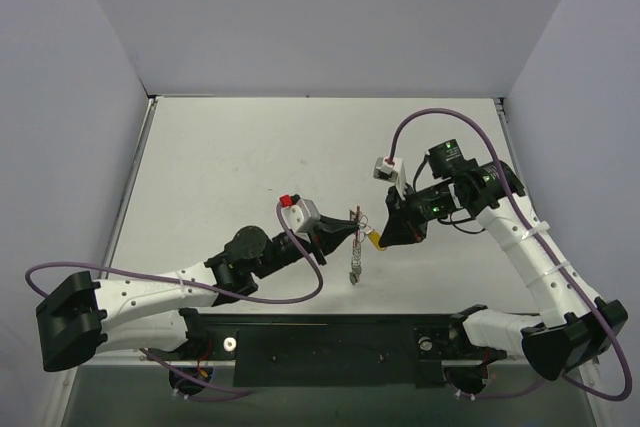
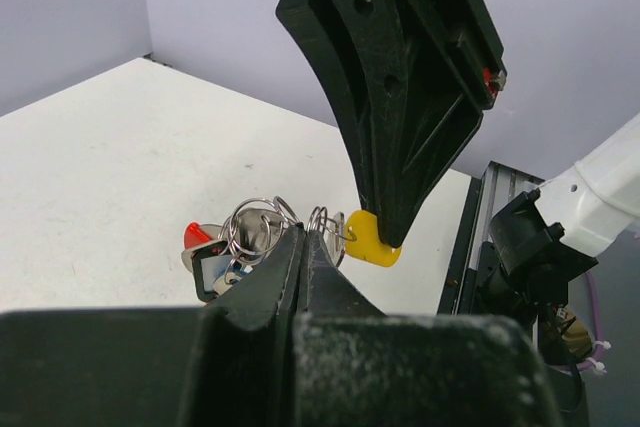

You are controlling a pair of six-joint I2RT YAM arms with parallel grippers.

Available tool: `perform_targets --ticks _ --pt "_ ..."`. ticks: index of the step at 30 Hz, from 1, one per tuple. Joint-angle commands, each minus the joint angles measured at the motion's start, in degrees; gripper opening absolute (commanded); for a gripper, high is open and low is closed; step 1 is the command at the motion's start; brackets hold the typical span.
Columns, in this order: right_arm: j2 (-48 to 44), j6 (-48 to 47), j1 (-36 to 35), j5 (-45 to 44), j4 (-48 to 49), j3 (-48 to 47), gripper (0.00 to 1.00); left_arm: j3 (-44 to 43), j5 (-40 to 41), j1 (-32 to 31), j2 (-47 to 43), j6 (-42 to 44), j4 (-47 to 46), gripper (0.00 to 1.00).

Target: Put the keys on the keyring

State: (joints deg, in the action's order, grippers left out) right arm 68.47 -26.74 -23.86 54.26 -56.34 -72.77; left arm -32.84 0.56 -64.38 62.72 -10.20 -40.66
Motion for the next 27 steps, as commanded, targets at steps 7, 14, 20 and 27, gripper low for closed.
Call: perform_targets --ticks 7,14,20,27 --pt "1.58 0.20 -1.28 0.23 -2.37 2.90 0.00 -0.12 2.08 0.92 2.93 -2.89 -21.02 0.00" --pt "0.09 -2.94 -0.32 1.29 -4.99 0.89 0.23 0.58 0.59 1.36 4.87 -4.22 -23.67 0.00" --pt "0.88 -28.32 5.40 4.10 -26.61 -11.32 0.39 1.11 -4.41 2.68 3.02 -4.04 -17.88 0.00" --pt "2.19 -60.75 5.58 11.12 -33.49 -14.07 0.51 1.81 -9.43 3.21 2.06 -3.78 -16.90 0.00"
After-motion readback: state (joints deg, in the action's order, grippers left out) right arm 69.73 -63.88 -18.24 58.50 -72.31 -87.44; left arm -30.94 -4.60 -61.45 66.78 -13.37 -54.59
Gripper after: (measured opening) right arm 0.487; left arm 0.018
